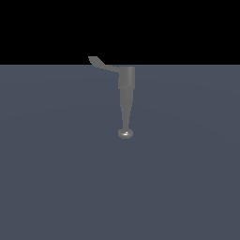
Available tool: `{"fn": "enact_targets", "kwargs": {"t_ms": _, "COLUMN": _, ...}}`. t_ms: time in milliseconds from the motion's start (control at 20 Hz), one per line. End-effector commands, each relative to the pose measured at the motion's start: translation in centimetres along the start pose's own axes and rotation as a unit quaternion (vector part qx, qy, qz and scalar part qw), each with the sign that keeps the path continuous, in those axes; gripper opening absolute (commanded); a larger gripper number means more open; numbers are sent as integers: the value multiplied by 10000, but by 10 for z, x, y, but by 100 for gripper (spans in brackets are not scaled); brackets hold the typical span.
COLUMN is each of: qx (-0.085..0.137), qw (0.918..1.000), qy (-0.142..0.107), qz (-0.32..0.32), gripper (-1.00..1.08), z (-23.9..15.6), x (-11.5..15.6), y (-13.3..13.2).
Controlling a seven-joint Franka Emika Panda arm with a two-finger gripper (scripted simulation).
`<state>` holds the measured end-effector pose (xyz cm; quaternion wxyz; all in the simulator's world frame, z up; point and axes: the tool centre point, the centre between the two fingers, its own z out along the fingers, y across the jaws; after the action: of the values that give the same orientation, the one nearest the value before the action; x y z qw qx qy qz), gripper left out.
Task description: Turn on the faucet by rotating a designated handle.
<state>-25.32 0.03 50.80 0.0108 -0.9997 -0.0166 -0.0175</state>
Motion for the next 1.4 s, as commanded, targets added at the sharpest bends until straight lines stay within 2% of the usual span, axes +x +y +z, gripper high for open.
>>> {"fn": "enact_targets", "kwargs": {"t_ms": 0, "qx": 0, "qw": 10000, "qy": 0, "qz": 0, "gripper": -100, "z": 0, "x": 0, "y": 0}}
{"fn": "enact_targets", "kwargs": {"t_ms": 450, "qx": 225, "qw": 9996, "qy": -162, "qz": 84, "gripper": -100, "z": 6, "x": 0, "y": 0}}
{"fn": "enact_targets", "kwargs": {"t_ms": 900, "qx": 218, "qw": 9996, "qy": -158, "qz": 108, "gripper": -100, "z": 6, "x": 1, "y": 0}}
{"fn": "enact_targets", "kwargs": {"t_ms": 1350, "qx": 183, "qw": 9982, "qy": -169, "qz": 537, "gripper": -100, "z": 8, "x": 20, "y": -1}}
